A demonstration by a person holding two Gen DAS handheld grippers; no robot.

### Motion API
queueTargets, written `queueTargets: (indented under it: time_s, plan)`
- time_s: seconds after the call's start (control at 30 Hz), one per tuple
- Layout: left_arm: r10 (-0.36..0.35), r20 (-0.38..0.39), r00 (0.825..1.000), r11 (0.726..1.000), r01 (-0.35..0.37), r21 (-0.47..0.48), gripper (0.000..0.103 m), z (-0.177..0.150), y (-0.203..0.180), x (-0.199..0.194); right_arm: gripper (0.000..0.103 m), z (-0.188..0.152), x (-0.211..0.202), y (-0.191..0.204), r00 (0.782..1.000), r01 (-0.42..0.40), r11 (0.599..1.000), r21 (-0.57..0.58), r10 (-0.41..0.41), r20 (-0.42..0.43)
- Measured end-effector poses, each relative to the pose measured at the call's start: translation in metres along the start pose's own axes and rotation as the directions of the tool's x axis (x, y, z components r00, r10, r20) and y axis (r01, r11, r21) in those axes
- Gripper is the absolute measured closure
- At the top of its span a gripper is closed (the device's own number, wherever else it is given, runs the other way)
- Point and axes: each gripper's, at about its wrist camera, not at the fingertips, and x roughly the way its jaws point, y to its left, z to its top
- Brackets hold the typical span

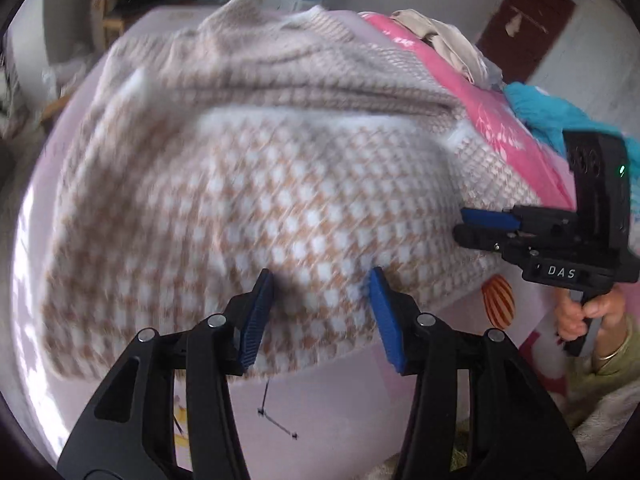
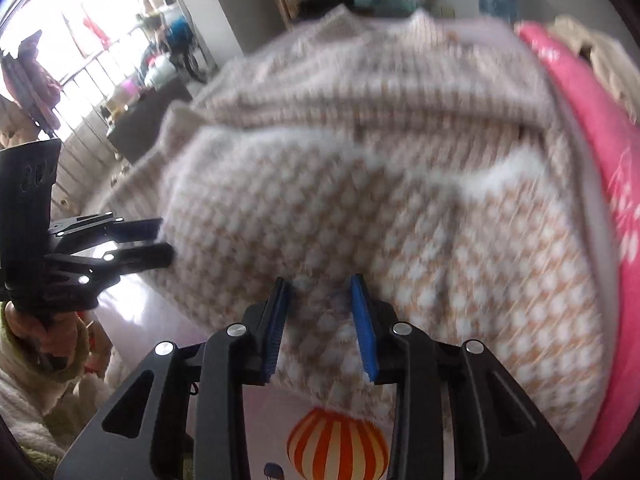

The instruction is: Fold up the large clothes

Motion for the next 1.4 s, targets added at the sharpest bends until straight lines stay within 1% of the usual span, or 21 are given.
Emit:
queueTargets:
  time_s: [0.07,0.17,0.27,0.37,0.4,0.43,0.47,0.5,0.57,0.63,0.8,0.87,0.93,0.97,1.0,1.07,1.13,1.23,1.27,1.3,1.4]
  plan:
    - [-0.009,0.005,1.000,0.999,0.009,-0.033,0.055,-0.007,0.007,-0.007,0.073,-0.003,-0.005,-0.001,1.000,0.010,1.000,-0.004,-0.010,-0.016]
    - [0.017,0.021,1.000,1.000,-0.017,-0.016,0.057,-0.013,0.005,-0.016,0.074,-0.003,-0.011,0.001,0.999,0.026,0.999,-0.021,-0.026,-0.029]
    - [0.003,0.088,0.996,1.000,-0.003,-0.003,0.058,-0.008,0.003,-0.026,0.074,0.010,-0.021,0.011,1.000,-0.005,1.000,-0.030,0.006,0.022]
    - [0.003,0.143,0.990,1.000,0.002,-0.030,0.058,0.005,0.009,-0.031,0.074,0.024,-0.014,0.022,0.997,-0.037,0.998,-0.044,0.040,0.066]
    - [0.023,0.148,0.989,0.999,-0.017,-0.040,0.058,0.008,0.011,-0.029,0.072,0.026,-0.009,0.024,0.997,-0.047,0.998,-0.047,0.050,0.065]
    - [0.067,0.136,0.989,0.997,-0.060,-0.051,0.058,0.011,0.014,-0.023,0.070,0.026,-0.001,0.026,0.997,-0.048,0.998,-0.049,0.051,0.053]
    - [0.114,0.105,0.988,0.992,-0.108,-0.060,0.058,0.011,0.017,-0.015,0.069,0.025,0.006,0.027,0.998,-0.044,0.998,-0.051,0.046,0.037]
    - [0.149,0.067,0.987,0.987,-0.145,-0.069,0.061,0.007,0.021,-0.008,0.068,0.023,0.010,0.027,0.998,-0.046,0.997,-0.054,0.048,0.032]
    - [0.137,0.094,0.986,0.989,-0.131,-0.064,0.061,-0.001,0.023,-0.011,0.067,0.018,0.007,0.027,0.998,-0.057,0.997,-0.050,0.058,0.023]
    - [0.134,0.088,0.987,0.990,-0.129,-0.054,0.061,-0.008,0.023,-0.015,0.065,0.012,0.005,0.023,0.998,-0.064,0.997,-0.034,0.065,0.008]
    - [0.089,0.115,0.989,0.992,-0.078,-0.098,0.059,-0.029,0.029,-0.047,0.064,-0.008,-0.014,0.013,0.996,-0.092,0.995,0.024,0.093,-0.014]
    - [0.042,0.131,0.991,0.993,-0.026,-0.118,0.052,-0.038,0.032,-0.061,0.059,-0.017,-0.032,0.009,0.995,-0.097,0.994,0.054,0.097,0.011]
    - [0.013,0.134,0.991,0.989,0.007,-0.145,0.048,-0.047,0.036,-0.070,0.050,-0.028,-0.049,-0.001,0.995,-0.102,0.989,0.104,0.099,0.035]
    - [0.005,0.129,0.992,0.985,0.017,-0.173,0.044,-0.052,0.040,-0.071,0.049,-0.034,-0.057,-0.006,0.995,-0.093,0.987,0.133,0.088,0.044]
    - [0.007,0.120,0.993,0.978,0.019,-0.210,0.043,-0.057,0.046,-0.071,0.046,-0.041,-0.064,-0.014,0.996,-0.080,0.982,0.169,0.073,0.049]
    - [0.007,0.113,0.994,0.951,0.028,-0.309,0.043,-0.064,0.062,-0.067,0.045,-0.052,-0.071,-0.028,0.998,-0.051,0.969,0.244,0.040,0.050]
    - [-0.018,0.140,0.990,0.900,0.077,-0.430,0.043,-0.069,0.085,-0.063,0.045,-0.065,-0.078,-0.044,0.998,-0.035,0.944,0.328,0.017,0.056]
    - [-0.060,0.214,0.975,0.823,0.169,-0.542,0.043,-0.071,0.108,-0.059,0.045,-0.079,-0.083,-0.063,0.995,0.038,0.904,0.425,-0.073,0.065]
    - [-0.054,0.228,0.972,0.812,0.176,-0.557,0.043,-0.070,0.112,-0.059,0.045,-0.080,-0.083,-0.069,0.992,0.063,0.889,0.454,-0.106,0.070]
    - [-0.041,0.244,0.969,0.813,0.175,-0.556,0.043,-0.066,0.114,-0.059,0.045,-0.082,-0.083,-0.075,0.988,0.080,0.872,0.483,-0.133,0.077]
    - [-0.010,0.250,0.968,0.824,0.149,-0.546,0.044,-0.054,0.110,-0.053,0.044,-0.083,-0.078,-0.092,0.978,0.036,0.824,0.566,-0.146,0.151]
